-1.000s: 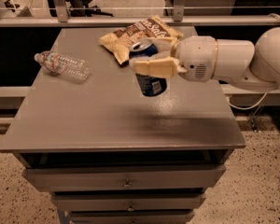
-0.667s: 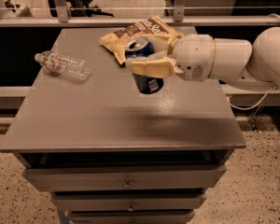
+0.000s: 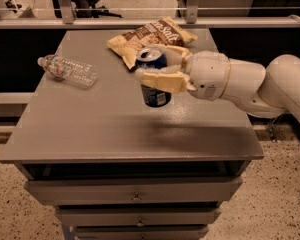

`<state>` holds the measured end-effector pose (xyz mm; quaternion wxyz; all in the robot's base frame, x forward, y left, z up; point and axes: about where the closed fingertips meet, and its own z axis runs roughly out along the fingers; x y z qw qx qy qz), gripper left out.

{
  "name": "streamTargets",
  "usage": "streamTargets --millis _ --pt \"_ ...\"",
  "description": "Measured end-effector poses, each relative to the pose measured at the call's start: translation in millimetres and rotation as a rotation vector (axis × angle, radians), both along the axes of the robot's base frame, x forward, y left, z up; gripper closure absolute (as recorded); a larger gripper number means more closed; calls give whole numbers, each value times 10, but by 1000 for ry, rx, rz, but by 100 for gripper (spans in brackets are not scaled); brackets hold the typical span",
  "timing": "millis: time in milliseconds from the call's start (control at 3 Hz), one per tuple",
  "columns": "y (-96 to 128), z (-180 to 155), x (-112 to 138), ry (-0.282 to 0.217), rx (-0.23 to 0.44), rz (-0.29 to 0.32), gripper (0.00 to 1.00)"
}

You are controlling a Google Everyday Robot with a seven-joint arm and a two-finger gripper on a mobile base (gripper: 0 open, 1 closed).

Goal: Place pepsi can upright

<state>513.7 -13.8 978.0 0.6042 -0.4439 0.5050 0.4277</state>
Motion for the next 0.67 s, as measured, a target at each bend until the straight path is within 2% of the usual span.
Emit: streamTargets --millis 667 --pt "16 -292 -89 -21 11 35 100"
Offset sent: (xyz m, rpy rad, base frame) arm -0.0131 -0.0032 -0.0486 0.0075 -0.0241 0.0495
